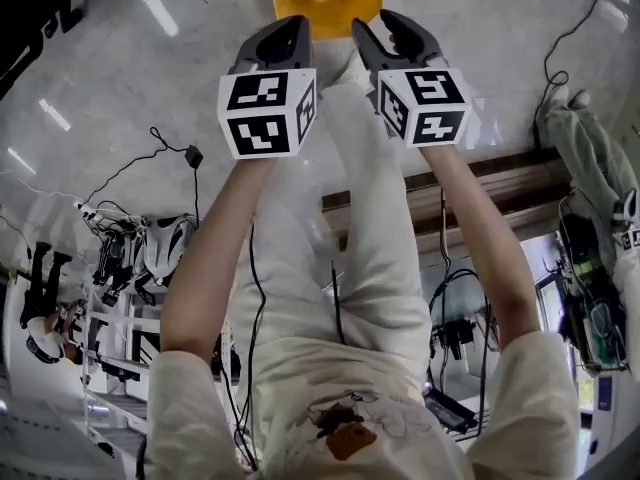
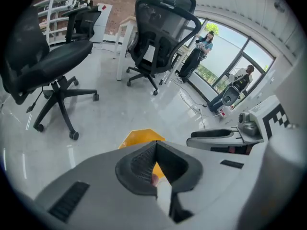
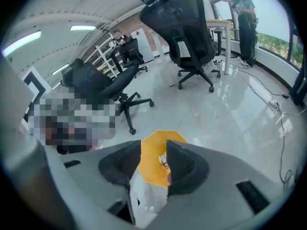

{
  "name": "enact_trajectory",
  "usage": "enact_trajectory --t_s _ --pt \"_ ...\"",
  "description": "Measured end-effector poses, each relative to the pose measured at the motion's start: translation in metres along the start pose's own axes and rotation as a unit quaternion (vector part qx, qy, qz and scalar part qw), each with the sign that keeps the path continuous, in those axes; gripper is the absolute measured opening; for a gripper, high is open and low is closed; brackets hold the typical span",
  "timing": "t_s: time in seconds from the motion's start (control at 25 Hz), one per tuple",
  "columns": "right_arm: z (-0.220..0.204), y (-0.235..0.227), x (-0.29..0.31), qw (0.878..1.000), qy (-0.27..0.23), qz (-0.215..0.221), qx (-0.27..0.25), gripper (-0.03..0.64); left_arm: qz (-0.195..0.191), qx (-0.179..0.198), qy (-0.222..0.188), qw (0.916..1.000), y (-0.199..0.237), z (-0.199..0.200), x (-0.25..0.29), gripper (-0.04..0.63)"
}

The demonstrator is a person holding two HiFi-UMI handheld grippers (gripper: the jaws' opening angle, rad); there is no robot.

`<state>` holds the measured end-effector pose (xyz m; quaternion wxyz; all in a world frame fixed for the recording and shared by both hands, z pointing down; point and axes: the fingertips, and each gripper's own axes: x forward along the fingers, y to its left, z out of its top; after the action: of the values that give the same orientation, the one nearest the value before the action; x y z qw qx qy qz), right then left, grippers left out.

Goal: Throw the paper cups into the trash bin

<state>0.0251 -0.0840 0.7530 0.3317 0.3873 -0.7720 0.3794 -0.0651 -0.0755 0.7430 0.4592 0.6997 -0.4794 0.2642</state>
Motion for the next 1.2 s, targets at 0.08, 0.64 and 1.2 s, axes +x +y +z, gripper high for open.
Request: enact_trajectory --t_s 0.08,0.64,1.2 --pt "0.016 0.009 -0.024 1.000 -0.013 0.003 0.008 0.166 0.002 0.006 -0.007 1.0000 -0.009 0.012 -0.024 0.006" --pt "0.076 0.052 -0.190 0.997 -0.066 0.005 0.026 0.110 -0.021 0.007 -0.059 0.9980 -0.108 0.077 -0.177 0.006" --pt "0.141 0.114 -0.392 0.990 -0.138 0.004 0.010 0.084 -0.029 -0.011 -0.129 0.9911 -0.181 0.125 -0.352 0.006"
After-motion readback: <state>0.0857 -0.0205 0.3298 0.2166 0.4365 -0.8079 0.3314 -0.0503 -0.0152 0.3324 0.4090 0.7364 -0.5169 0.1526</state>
